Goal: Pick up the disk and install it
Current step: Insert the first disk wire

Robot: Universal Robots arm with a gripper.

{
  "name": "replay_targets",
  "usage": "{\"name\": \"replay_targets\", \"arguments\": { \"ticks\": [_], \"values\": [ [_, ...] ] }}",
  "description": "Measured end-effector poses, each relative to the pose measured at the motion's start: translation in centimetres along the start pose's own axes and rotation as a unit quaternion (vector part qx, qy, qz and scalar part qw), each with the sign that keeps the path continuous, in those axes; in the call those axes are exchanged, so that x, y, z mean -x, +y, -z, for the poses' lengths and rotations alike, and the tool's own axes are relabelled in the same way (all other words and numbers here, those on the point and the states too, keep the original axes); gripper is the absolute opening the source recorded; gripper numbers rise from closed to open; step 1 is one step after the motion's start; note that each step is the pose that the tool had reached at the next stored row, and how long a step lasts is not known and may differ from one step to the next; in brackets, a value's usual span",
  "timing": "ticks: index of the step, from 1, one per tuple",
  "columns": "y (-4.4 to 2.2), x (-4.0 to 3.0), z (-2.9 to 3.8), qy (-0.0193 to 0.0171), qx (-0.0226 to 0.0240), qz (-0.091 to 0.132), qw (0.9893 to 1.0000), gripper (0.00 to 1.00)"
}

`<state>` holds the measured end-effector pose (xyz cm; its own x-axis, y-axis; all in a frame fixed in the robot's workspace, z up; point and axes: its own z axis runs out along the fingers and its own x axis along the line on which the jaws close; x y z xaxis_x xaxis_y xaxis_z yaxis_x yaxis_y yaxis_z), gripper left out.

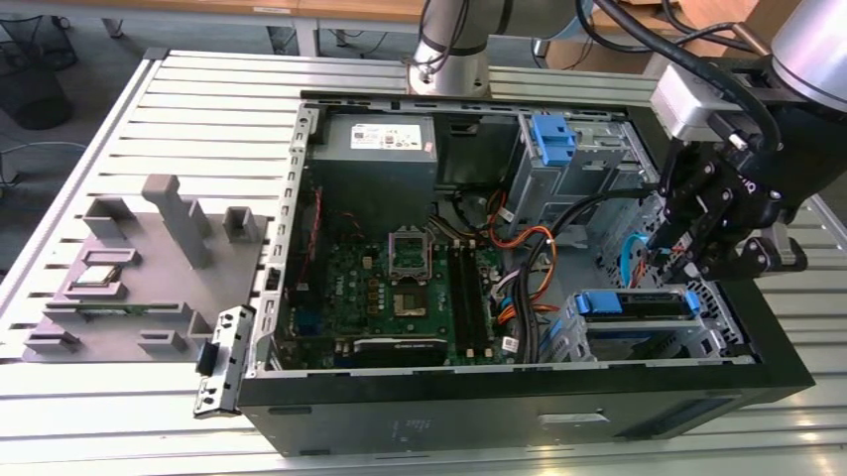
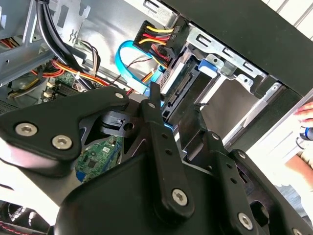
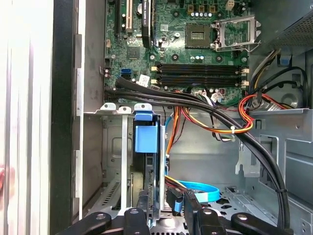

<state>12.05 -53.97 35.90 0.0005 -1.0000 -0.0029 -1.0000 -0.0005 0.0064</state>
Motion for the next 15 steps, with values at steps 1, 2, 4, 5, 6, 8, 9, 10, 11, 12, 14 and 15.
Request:
{"name": "replay_targets", "arguments": {
  "ticks": [1,2,4,5,6,8,9,10,11,12,14,15],
  "values": [
    [0.00,0.00,0.00,0.0003,0.0000,0.000,1.0000,0.42],
    [0.00,0.00,0.00,0.0009,0.0000,0.000,1.0000,0.41],
    [0.00,0.00,0.00,0.0014,0.0000,0.000,1.0000,0.28],
    [0.00,0.00,0.00,0.0018,0.0000,0.000,1.0000,0.28],
    [0.00,0.00,0.00,0.0020,0.0000,0.000,1.0000,0.22],
    [0.00,0.00,0.00,0.0026,0.0000,0.000,1.0000,0.17],
    [0.00,0.00,0.00,0.0029,0.0000,0.000,1.0000,0.16],
    [0.00,0.00,0.00,0.0032,0.0000,0.000,1.0000,0.16],
    [0.00,0.00,0.00,0.0034,0.0000,0.000,1.0000,0.16],
    [0.00,0.00,0.00,0.0037,0.0000,0.000,1.0000,0.16],
    [0.00,0.00,0.00,0.0043,0.0000,0.000,1.0000,0.16],
    [0.00,0.00,0.00,0.0046,0.0000,0.000,1.0000,0.16]
  ]
}}
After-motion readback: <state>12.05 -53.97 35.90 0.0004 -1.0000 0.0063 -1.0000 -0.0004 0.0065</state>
